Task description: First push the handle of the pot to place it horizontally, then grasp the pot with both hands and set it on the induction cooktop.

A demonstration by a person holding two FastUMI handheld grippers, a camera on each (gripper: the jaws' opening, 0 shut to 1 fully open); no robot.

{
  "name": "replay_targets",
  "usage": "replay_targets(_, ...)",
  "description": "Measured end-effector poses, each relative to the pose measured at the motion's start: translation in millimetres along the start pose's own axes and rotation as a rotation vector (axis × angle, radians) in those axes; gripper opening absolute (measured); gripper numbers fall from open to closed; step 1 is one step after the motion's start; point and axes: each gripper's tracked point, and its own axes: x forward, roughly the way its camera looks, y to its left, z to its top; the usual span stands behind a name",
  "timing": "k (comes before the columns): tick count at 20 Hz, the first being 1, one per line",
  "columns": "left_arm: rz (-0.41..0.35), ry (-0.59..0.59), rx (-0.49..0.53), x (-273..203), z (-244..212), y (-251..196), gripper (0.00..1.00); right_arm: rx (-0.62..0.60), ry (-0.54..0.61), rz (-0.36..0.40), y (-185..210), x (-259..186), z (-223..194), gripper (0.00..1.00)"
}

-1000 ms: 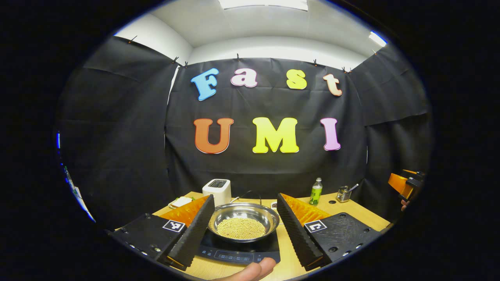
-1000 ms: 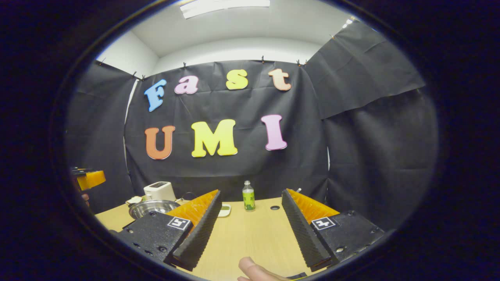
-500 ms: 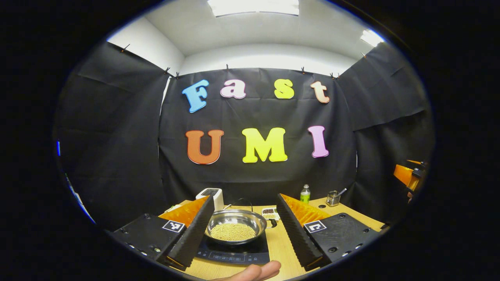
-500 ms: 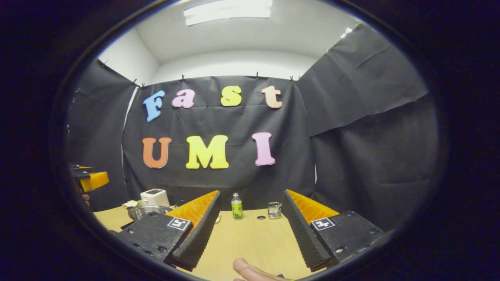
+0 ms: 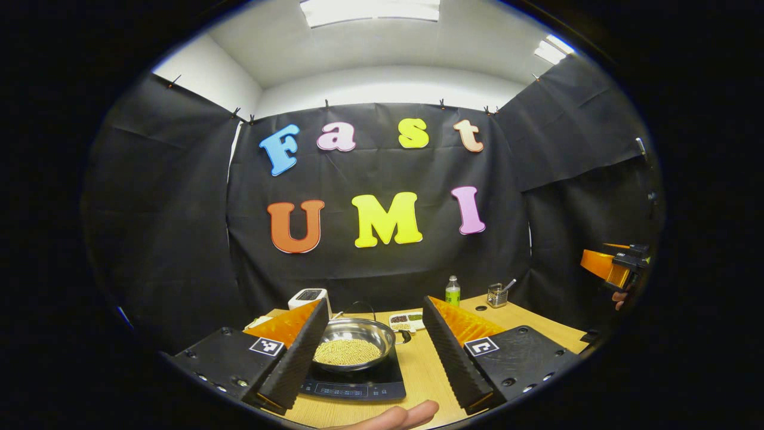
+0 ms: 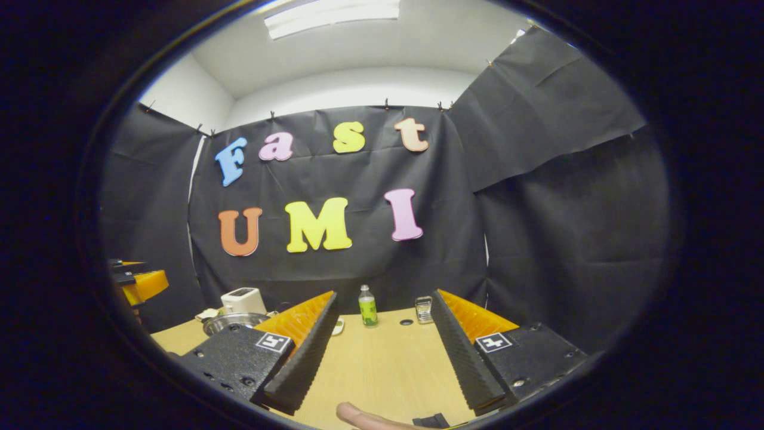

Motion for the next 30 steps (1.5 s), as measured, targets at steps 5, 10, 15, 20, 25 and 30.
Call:
replay_targets(5, -0.001, -0.011, 0.009, -8, 0, -3, 0.94, 0.008, -0.002, 0.01, 2, 2, -2, 0.95)
replay_targets(10, 0.007, -0.02, 0.012, -14, 0, -1, 0.94, 0.0, -0.008, 0.028, 8, -2, -2, 0.95)
replay_targets(15, 0.042, -0.029, -0.015, -17, -2, 6, 0.94, 0.02, -0.02, 0.029, 8, -1, -2, 0.95)
replay_targets(20, 0.065, -0.026, -0.034, -12, -7, 15, 0.94, 0.023, -0.036, 0.047, 11, -3, -2, 0.95)
replay_targets(25, 0.062, -0.018, -0.033, -12, -12, 14, 0.94, -0.006, -0.059, 0.055, 15, -4, -1, 0.95)
replay_targets(30, 0.065, -0.033, -0.036, -11, -11, 13, 0.94, -0.037, -0.089, 0.064, 17, -9, 2, 0.94)
